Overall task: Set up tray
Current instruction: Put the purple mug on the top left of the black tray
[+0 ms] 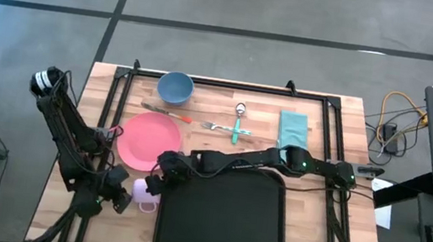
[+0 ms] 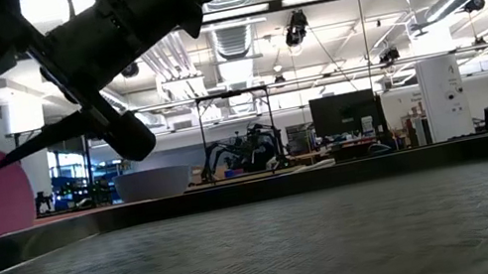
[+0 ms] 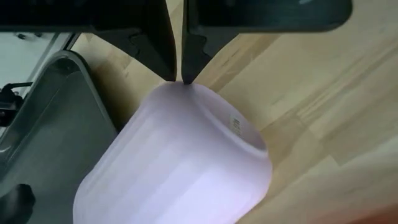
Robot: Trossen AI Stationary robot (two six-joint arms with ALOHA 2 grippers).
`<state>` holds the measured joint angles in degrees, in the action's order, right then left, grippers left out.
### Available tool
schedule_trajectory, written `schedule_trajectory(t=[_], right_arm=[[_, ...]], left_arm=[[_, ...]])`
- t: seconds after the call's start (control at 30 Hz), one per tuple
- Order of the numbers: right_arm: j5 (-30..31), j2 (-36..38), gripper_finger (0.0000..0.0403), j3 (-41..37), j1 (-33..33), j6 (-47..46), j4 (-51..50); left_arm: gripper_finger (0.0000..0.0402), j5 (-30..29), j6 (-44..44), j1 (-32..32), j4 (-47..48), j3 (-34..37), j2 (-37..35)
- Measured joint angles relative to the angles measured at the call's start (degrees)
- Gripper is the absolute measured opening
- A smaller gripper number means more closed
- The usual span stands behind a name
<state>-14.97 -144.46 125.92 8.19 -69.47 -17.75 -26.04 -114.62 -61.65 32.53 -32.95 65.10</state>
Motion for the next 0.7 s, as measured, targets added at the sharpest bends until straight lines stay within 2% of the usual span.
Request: schedule_trajectory(t=[0.13,0.23,0.7], right_arm=[[-0.1,0.0,0.0213,-0.3,0.0,0.1,0.1],[-0.3,0.0,0.0193,-0.4,-0.1,0.5,0.2],[1.0,0.0,0.0035,-0.4,-0.4,4.1,3.1]], left_arm=[[0.0006,0.0,1.3,0.9,0.0,0.0,0.0],[0.0006,0.0,1.7,1.4,0.0,0.0,0.0],[0.0006,-0.3,4.2,1.4,-0.1,-1.0,0.0]])
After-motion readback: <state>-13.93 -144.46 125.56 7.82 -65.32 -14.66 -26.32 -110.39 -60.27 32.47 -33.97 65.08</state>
